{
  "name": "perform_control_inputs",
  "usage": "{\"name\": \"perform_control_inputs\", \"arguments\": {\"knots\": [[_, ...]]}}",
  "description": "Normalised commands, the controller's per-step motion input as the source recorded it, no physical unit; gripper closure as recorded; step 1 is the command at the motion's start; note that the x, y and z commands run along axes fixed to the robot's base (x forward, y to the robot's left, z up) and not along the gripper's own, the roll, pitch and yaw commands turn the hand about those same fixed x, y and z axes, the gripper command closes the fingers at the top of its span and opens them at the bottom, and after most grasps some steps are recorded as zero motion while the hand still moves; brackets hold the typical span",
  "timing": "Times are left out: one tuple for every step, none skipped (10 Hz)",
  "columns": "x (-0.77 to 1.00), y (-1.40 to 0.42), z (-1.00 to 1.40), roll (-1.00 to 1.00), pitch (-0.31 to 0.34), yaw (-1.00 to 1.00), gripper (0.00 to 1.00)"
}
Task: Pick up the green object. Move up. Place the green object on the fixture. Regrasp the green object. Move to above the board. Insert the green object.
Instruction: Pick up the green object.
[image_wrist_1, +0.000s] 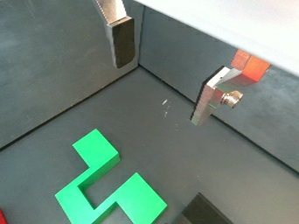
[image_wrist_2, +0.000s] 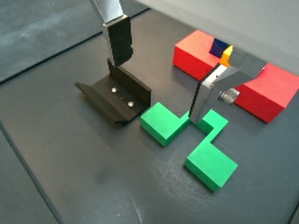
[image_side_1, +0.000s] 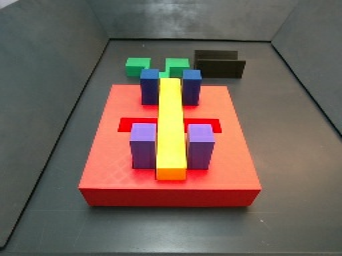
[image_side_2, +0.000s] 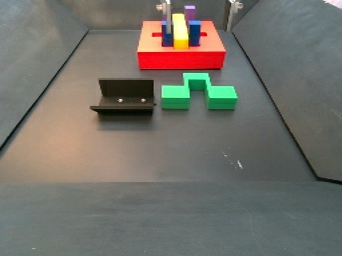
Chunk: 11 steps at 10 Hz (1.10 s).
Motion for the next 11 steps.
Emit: {"name": "perform_control_inputs", "arguments": {"knots": [[0.0,0.0,-0.02,0.0,0.0,0.0,0.0],[0.5,-0.49,-0.11,0.15,0.091,0.04,0.0],[0.43,-0.59,-0.05,0.16,0.034,0.18,0.0],[0.48,-0.6,-0.07,0.14,0.031,0.16,0.0],[0.38,-0.63,-0.17,0.13,0.0,0.22,0.0],[0.28,-0.63,-0.22,0.1,-0.07,0.23,0.0],[0.13,-0.69,-0.35,0.11,-0.067,0.15,0.0],[0.0,-0.7,-0.5,0.1,-0.054,0.0,0.0],[-0.16,-0.61,-0.53,0.08,-0.044,0.0,0.0],[-0.16,-0.56,-0.46,0.11,-0.02,-0.06,0.0],[-0.14,-0.49,-0.45,0.16,0.0,-0.16,0.0]]}}
